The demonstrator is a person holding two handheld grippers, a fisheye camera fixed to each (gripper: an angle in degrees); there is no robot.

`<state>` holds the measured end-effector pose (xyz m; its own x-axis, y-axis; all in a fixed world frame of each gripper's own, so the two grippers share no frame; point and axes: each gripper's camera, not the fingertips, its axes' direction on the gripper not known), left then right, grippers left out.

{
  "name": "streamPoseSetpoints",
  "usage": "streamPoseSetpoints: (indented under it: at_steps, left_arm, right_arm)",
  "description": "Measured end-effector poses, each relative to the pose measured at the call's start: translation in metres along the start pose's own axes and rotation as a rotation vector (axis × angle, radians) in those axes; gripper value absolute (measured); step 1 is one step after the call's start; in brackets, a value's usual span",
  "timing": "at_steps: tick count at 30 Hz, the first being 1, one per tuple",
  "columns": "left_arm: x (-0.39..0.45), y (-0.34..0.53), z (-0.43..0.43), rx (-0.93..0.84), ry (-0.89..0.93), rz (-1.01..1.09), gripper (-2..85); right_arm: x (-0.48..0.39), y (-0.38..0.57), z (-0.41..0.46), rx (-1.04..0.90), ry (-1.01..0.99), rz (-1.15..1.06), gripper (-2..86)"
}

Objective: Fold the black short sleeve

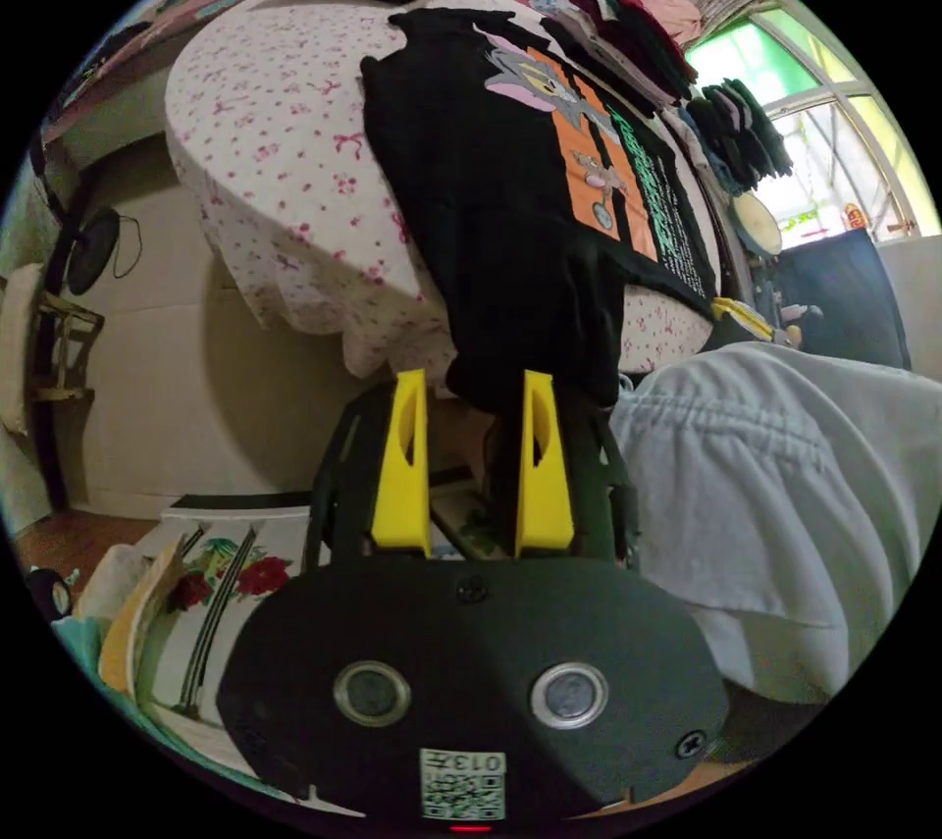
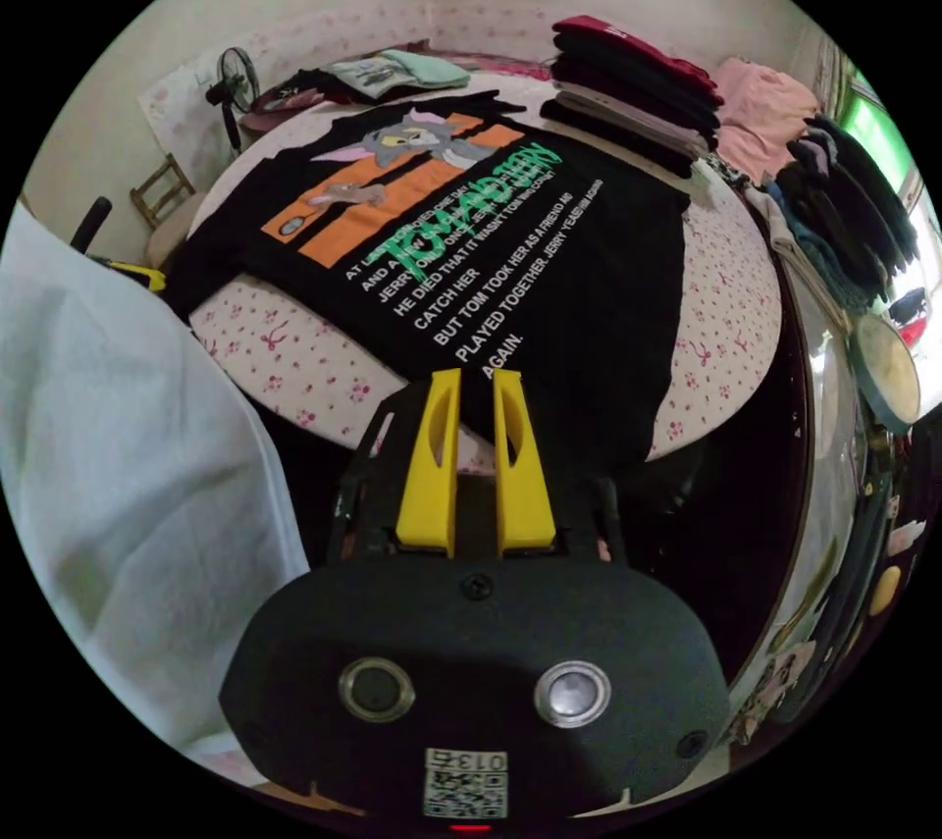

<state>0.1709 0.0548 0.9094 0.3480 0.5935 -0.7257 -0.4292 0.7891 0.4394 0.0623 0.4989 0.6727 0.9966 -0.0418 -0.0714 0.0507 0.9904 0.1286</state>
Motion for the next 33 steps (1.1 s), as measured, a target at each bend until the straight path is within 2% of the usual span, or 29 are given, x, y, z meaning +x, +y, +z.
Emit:
streamPoseSetpoints:
  at_steps: [6,12,19,26,33]
  left_arm:
    - [-0.017,-0.006,0.011,-0.051,0.264,0.034,3.5]
    - [-0.035,0.023,-0.041,-0.025,0.331,0.086,2.0]
    - [-0.032,0.028,-0.093,0.021,0.419,0.166,1.4]
    - [-0.027,0.022,-0.162,0.244,0.495,0.206,1.2]
    - [-0.018,0.018,-0.182,0.274,0.485,0.214,1.1]
  right_arm:
    - [-0.004,-0.001,-0.001,-0.036,-0.004,0.023,4.3]
    - [-0.004,0.015,-0.021,-0.017,0.05,0.022,7.9]
    - [-0.012,0.036,-0.017,-0.105,0.26,0.014,8.5]
    - [0.006,0.046,-0.002,-0.169,0.37,0.109,9.1]
    - [0.023,0.035,0.001,-0.178,0.45,0.139,2.7]
